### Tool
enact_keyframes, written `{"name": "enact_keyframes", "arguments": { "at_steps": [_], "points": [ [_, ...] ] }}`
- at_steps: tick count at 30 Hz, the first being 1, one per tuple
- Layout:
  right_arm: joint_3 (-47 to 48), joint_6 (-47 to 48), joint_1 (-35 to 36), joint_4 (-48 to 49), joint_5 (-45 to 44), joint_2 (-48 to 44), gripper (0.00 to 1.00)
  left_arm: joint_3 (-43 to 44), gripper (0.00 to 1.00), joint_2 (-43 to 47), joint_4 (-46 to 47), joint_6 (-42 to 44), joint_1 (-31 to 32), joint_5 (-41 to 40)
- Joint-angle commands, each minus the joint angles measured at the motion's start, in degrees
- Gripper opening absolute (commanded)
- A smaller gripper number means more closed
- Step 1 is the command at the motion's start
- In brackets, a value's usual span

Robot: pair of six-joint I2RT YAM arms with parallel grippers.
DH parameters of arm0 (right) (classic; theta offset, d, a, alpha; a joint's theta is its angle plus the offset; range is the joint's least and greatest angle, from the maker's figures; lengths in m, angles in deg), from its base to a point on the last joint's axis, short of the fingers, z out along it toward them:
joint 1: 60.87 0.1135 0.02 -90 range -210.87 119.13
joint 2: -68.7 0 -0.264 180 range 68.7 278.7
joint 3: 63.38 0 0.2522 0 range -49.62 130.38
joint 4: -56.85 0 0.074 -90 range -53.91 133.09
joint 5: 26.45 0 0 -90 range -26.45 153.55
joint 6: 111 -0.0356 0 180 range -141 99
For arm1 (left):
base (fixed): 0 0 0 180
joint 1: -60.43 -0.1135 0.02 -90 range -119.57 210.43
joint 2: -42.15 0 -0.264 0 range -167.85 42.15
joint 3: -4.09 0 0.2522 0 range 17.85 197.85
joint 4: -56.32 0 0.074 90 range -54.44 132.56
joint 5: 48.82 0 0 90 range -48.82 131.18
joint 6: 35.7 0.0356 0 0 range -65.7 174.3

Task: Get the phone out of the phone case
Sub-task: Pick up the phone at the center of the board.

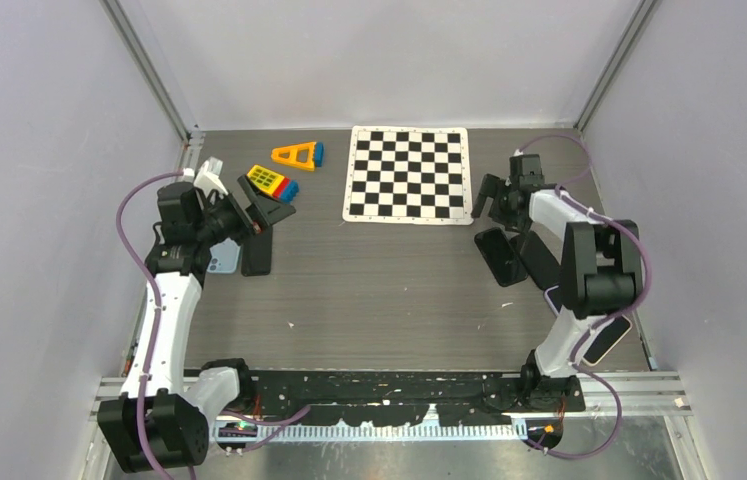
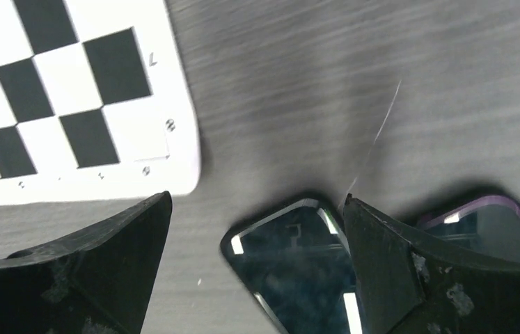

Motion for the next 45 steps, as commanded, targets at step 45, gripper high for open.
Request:
{"name": "enact_keyframes", "arguments": {
  "at_steps": [45],
  "points": [
    [-15.9,-13.2,-1.1,-11.3,-8.1,-16.0,1.0,3.4,1.0,-1.1,-5.1,6.3,0.1,-5.3]
  ]
}}
